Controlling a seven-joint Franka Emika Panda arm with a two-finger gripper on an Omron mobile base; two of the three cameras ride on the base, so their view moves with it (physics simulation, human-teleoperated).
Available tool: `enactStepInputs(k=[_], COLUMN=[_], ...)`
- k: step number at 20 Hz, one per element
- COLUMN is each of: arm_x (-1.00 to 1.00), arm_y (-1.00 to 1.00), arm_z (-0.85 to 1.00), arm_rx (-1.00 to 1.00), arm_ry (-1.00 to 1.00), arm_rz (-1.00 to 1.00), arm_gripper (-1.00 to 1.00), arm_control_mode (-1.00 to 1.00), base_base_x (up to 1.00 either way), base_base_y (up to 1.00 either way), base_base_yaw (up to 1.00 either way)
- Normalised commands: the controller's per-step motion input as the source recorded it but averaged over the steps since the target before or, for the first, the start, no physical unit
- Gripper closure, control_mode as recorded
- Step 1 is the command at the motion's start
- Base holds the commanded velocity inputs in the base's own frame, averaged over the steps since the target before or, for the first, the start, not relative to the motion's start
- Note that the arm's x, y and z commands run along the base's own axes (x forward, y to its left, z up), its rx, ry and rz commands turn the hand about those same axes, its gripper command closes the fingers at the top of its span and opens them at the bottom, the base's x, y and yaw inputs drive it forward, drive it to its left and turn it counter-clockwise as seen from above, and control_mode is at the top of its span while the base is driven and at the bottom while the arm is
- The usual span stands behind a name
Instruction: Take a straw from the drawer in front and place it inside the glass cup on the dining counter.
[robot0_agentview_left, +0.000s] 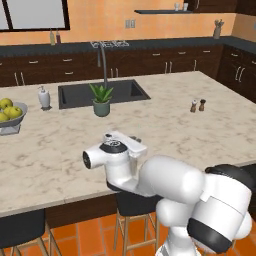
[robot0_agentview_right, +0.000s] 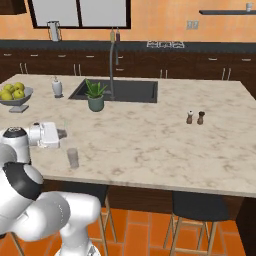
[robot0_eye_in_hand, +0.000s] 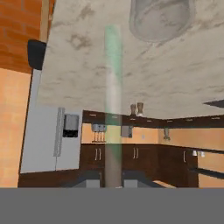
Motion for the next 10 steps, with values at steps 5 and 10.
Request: enactStepInputs(k=[5,10], arm_x=[0.03,0.0], arm_y=[0.0,0.02], arm_z=[0.11,0.1], arm_rx=[-0.31,-0.1], arm_ry=[0.17,0.0], arm_rz=[-0.15,-0.11], arm_gripper=[1.0,1.0], arm_control_mode=[-1.0,-1.0], base_base_x=[0.0,0.0], base_base_y=[0.0,0.0], base_base_yaw=[0.0,0.0])
